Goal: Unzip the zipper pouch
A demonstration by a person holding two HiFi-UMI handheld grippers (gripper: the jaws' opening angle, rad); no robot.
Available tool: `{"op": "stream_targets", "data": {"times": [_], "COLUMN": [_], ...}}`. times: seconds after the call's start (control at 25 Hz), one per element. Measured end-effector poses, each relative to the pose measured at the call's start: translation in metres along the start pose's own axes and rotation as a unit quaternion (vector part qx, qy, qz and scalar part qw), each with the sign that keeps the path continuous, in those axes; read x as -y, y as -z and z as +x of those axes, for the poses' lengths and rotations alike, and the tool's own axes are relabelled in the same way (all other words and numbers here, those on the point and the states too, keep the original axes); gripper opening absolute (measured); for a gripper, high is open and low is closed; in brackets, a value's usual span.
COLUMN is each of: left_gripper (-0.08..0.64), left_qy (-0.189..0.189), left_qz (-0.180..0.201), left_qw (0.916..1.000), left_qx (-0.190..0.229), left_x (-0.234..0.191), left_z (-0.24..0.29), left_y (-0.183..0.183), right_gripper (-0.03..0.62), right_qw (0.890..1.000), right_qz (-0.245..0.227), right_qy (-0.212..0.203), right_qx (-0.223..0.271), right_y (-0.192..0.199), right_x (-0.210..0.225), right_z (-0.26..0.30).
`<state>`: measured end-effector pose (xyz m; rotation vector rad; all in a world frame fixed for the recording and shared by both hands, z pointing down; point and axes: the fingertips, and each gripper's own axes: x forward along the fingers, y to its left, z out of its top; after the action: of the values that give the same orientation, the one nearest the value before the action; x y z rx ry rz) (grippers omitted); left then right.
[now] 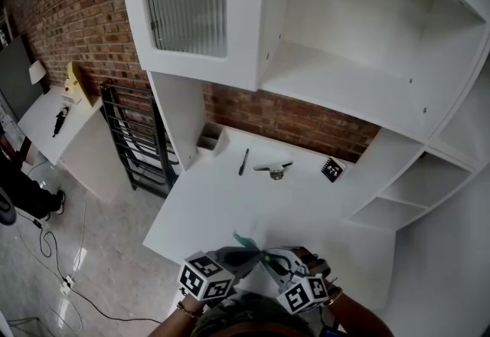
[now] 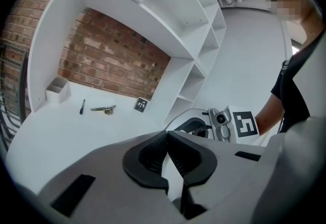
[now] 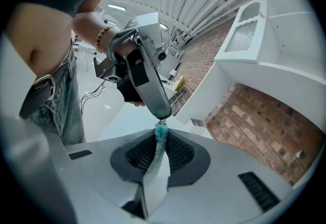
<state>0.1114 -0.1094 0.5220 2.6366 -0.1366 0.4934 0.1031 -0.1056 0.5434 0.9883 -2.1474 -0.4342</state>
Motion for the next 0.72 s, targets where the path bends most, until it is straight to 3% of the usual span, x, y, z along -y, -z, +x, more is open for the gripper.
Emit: {"op": "stream_targets", "data": {"times": [0.72], "left_gripper": [0.003], "left_qy": [0.004], "left_qz": [-0.014], "left_qw": [0.9996], "left_qx": [-0.025], "left_x": [-0.0046], "left_z": [0.0037], "left_y": [0.0088], "right_gripper": [0.04], "right_qw": [0.999], "right_qz": [-0.048], "right_qy": [0.008], "right_qx": [-0.02], "right_y": [0.0054], "right_x": [-0.0048], "right_z": [0.0029]}}
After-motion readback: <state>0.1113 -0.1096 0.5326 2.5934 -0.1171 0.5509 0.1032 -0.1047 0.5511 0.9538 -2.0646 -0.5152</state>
